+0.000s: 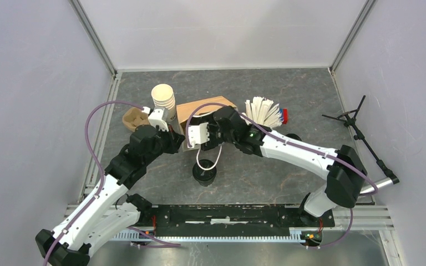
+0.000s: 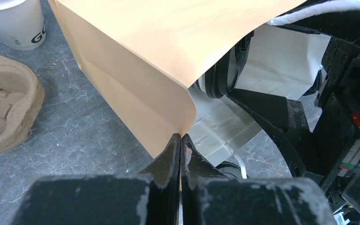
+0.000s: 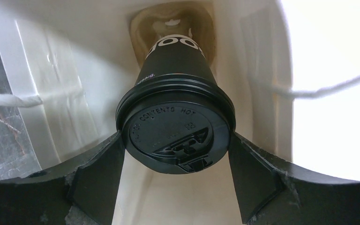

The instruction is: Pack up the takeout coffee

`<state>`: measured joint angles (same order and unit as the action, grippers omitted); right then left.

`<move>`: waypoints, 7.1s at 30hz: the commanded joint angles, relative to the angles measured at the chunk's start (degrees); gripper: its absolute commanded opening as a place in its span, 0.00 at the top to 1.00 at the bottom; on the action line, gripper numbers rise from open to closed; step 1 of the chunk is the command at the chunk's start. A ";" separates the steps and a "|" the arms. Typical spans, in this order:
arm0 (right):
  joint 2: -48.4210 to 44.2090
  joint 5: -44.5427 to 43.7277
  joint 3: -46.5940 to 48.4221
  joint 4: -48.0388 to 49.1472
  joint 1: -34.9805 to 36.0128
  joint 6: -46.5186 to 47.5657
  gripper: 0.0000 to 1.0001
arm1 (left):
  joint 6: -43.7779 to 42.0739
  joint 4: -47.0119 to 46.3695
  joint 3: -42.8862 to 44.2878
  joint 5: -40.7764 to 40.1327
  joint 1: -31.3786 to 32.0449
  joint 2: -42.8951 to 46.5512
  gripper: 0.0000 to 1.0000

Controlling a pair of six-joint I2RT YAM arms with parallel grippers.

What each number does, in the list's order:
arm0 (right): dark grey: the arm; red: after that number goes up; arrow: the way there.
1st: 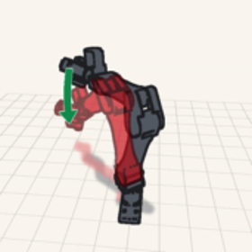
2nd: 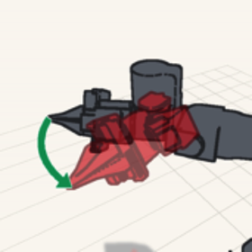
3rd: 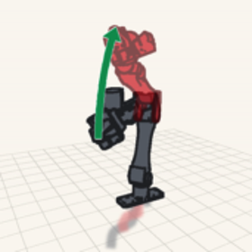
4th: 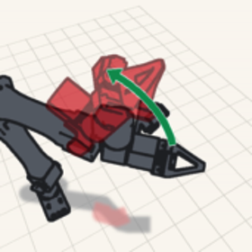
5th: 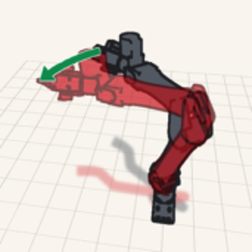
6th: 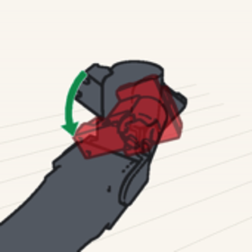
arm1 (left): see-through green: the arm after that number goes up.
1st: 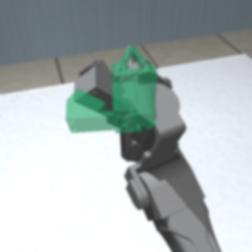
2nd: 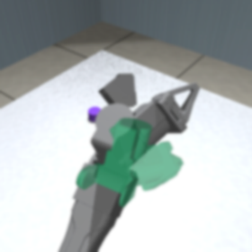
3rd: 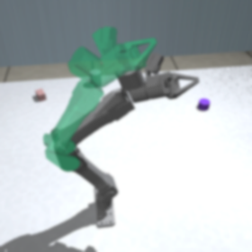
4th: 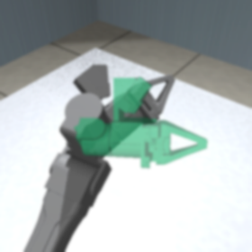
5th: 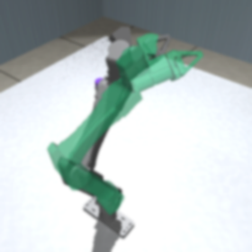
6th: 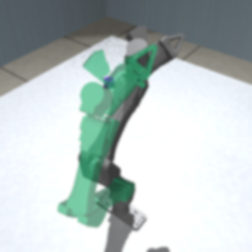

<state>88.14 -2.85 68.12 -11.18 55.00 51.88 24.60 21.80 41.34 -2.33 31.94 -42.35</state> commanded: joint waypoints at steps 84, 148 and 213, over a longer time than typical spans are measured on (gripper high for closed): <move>9.15 -8.16 15.81 -4.16 2.74 -14.39 0.24 | -3.11 1.06 3.92 10.60 -10.82 -6.93 0.98; 15.91 -18.19 11.11 1.48 0.85 -2.72 0.20 | -1.18 -2.18 1.66 14.04 -10.78 -1.97 0.98; 12.43 -5.69 7.18 7.80 0.32 -11.45 0.02 | 0.38 -3.09 -0.13 13.49 -10.84 -3.42 0.98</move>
<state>102.72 -9.87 75.09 -4.38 55.55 40.82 24.12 20.67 40.84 10.66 20.78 -46.39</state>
